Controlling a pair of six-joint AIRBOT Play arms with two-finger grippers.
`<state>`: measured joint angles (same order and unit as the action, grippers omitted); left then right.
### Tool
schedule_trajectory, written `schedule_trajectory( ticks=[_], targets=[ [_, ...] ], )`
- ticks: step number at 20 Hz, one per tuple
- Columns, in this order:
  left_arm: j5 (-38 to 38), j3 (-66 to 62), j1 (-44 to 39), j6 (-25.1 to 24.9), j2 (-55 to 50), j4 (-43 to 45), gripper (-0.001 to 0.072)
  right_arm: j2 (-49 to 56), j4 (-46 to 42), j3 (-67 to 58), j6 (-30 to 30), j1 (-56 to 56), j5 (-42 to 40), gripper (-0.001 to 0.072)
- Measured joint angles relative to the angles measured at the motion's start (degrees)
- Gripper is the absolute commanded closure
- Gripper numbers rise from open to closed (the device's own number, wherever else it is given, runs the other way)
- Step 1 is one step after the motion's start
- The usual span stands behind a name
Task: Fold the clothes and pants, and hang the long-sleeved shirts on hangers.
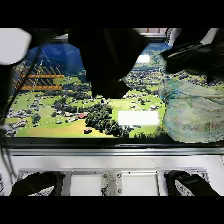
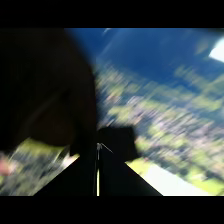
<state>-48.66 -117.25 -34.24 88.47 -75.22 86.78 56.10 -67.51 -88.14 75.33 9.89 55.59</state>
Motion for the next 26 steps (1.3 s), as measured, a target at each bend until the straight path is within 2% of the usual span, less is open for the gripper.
schedule_trajectory(
  ticks=[5, 9, 13, 19, 20, 21, 22, 23, 24, 25, 26],
  targets=[
    [6.8, 2.4, -12.0, -2.4, 9.9, -0.2, 0.0694, -6.9, -4.5, -2.7, 3.8, -5.0, -5.9, 0.0692],
    [6.7, 0.7, -14.0, -2.6, 11.2, -1.6, 0.0694, -8.7, -5.4, -3.1, 4.9, -6.4, -7.0, 0.0692],
    [0.5, 5.5, -5.2, -0.9, 10.9, -8.5, 0.0695, -8.6, -5.8, -3.2, 6.0, -6.8, -5.8, 0.0692],
    [-6.2, 27.6, 15.1, 2.1, 10.4, -17.6, 0.0692, -5.0, -5.9, -3.2, 6.4, -6.8, 0.9, 0.0691],
    [-6.4, 31.2, 18.0, 2.2, 10.0, -18.4, 0.0473, -4.1, -5.8, -3.2, 6.6, -6.7, 2.2, 0.0687],
    [-6.9, 34.8, 20.9, 2.4, 9.3, -19.1, 0.0028, -3.2, -5.4, -3.2, 6.6, -6.7, 3.5, 0.0681],
    [-7.0, 37.5, 23.3, 2.6, 8.5, -19.5, 0.0014, -2.1, -4.9, -3.2, 6.6, -6.7, 4.8, 0.0651],
    [-7.6, 39.9, 25.9, 3.1, 7.3, -19.9, 0.0021, -0.7, -4.0, -3.2, 6.6, -6.7, 6.6, 0.0425],
    [-8.0, 41.0, 27.7, 3.2, 6.2, -20.1, 0.0021, 0.6, -3.3, -3.2, 6.6, -6.6, 8.0, 0.0147],
    [-8.5, 41.7, 29.2, 3.5, 5.1, -20.4, 0.0021, 2.2, -2.3, -3.2, 6.6, -6.6, 9.6, 0.0070],
    [-9.4, 42.3, 30.1, 3.7, 4.1, -20.5, 0.0021, 3.7, -1.3, -3.2, 6.6, -6.6, 11.0, 0.0071]
  ],
)
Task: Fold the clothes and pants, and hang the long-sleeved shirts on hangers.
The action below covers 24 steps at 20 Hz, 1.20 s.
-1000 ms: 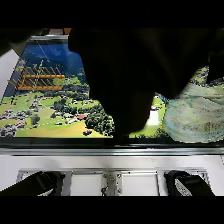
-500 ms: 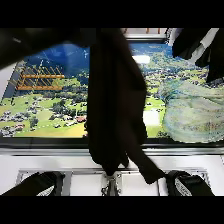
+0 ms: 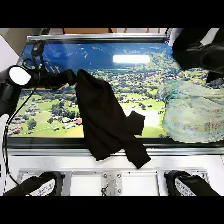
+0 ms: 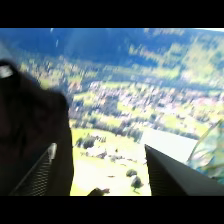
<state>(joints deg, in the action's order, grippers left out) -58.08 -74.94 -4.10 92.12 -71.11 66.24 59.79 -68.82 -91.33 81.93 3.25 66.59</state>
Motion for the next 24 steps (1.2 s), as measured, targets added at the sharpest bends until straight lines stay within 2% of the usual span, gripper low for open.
schedule_trajectory(
  ticks=[4, 7, 12, 13, 15, 19, 24],
  targets=[
    [-1.1, 4.8, -1.2, 0.5, -3.3, -0.2, 0.0021, 6.5, 3.1, 0.1, 0.0, 0.3, 3.7, 0.0072],
    [2.3, 7.6, -4.2, 2.1, -7.4, -0.3, 0.0021, 11.2, 4.2, 0.1, 0.0, 1.9, 4.9, 0.0072],
    [2.7, 2.3, -10.0, 3.5, -18.5, 0.2, 0.0027, 19.2, 4.8, 0.1, 0.0, 5.8, 5.2, 0.0072],
    [1.7, 0.5, -11.0, 3.7, -20.9, 1.2, 0.0180, 20.9, 4.8, 0.1, 0.0, 6.4, 5.2, 0.0072],
    [-1.0, -2.9, -12.3, 4.3, -25.0, 4.2, 0.0693, 25.1, 5.0, 0.1, 0.0, 7.5, 5.0, 0.0072],
    [-5.8, -8.4, -11.6, 4.9, -28.7, 8.3, 0.0694, 34.2, 5.0, 0.1, 0.0, 9.3, 2.6, 0.0072],
    [-8.7, -10.3, -5.6, 4.5, -23.0, 10.6, 0.0694, 44.5, 7.8, -1.0, -0.5, 11.4, -6.6, 0.0072]
  ],
)
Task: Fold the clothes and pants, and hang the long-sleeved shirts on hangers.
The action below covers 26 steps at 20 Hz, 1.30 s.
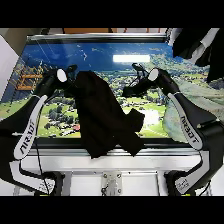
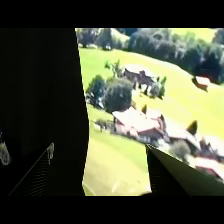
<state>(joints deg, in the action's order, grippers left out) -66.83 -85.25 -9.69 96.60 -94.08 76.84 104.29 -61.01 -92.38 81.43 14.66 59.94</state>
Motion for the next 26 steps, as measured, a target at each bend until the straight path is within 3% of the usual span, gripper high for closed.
schedule_trajectory(
  ticks=[10, 11, 12, 14, 17, 20, 26],
  targets=[
    [-1.1, 9.6, 3.7, -1.1, 8.0, -0.3, 0.0694, 16.9, 11.2, -15.3, -2.4, 5.9, -7.1, 0.0074],
    [-1.2, 9.9, 3.7, -1.1, 8.2, -0.3, 0.0694, 17.8, 11.6, -16.3, -2.4, 6.5, -7.9, 0.0152],
    [-1.4, 10.1, 3.7, -1.2, 8.3, -0.3, 0.0694, 18.6, 12.1, -17.0, -2.4, 7.0, -9.0, 0.0301],
    [-1.7, 10.3, 3.8, -1.3, 8.4, -0.3, 0.0694, 19.6, 13.3, -18.1, -2.5, 8.0, -11.4, 0.0699],
    [-2.4, 10.2, 3.9, -1.3, 9.3, -0.3, 0.0694, 19.7, 13.6, -19.6, -2.5, 8.6, -13.0, 0.0694],
    [-3.3, 5.6, 5.5, -1.6, 13.4, 1.2, 0.0694, 15.1, 7.0, -22.3, -2.6, 7.0, -10.6, 0.0693],
    [-5.2, -13.7, 8.6, -3.0, 27.9, 2.7, 0.0694, -9.7, -9.6, -24.5, -2.6, -0.9, -6.7, 0.0694]
  ],
)
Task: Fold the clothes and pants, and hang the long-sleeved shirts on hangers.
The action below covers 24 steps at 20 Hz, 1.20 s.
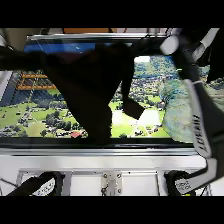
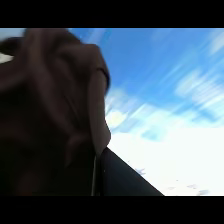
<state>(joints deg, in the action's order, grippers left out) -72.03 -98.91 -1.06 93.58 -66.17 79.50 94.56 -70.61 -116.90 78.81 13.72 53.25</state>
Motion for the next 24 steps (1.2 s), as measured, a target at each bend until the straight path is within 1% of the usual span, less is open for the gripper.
schedule_trajectory(
  ticks=[5, 8, 10, 12, 14, 18, 21, 24],
  targets=[
    [1.3, -10.3, -1.6, -0.1, 12.4, 0.0, 0.0694, -20.9, -3.4, -0.2, -0.1, -4.9, 1.4, 0.0693],
    [3.3, -11.0, -3.3, -0.1, 18.3, 0.0, 0.0694, -29.4, -4.7, -0.2, -0.1, -5.9, 1.7, 0.0694],
    [5.0, -8.8, -4.0, 0.0, 21.8, 0.0, 0.0694, -33.2, -5.3, 0.0, 0.2, -6.2, 2.7, 0.0694],
    [5.5, -5.1, -4.4, 1.0, 24.3, 0.0, 0.0694, -35.5, -7.4, 0.0, 1.7, -6.4, 5.4, 0.0694],
    [4.5, -0.8, -4.6, 2.2, 25.7, 0.1, 0.0694, -36.7, -10.8, 0.2, 3.4, -6.5, 10.7, 0.0693],
    [-2.1, 9.6, -4.7, 5.6, 26.0, 0.1, 0.0694, -37.0, -16.7, 4.1, 6.6, -6.5, 24.7, 0.0694],
    [-6.4, 19.5, -4.8, 6.5, 23.1, -0.3, 0.0694, -36.0, -18.4, 12.9, 7.4, -6.5, 32.0, 0.0694],
    [-8.3, 31.3, -4.8, 5.5, 18.6, -2.4, 0.0694, -35.5, -19.3, 27.4, 7.6, -6.5, 33.2, 0.0693]
  ],
)
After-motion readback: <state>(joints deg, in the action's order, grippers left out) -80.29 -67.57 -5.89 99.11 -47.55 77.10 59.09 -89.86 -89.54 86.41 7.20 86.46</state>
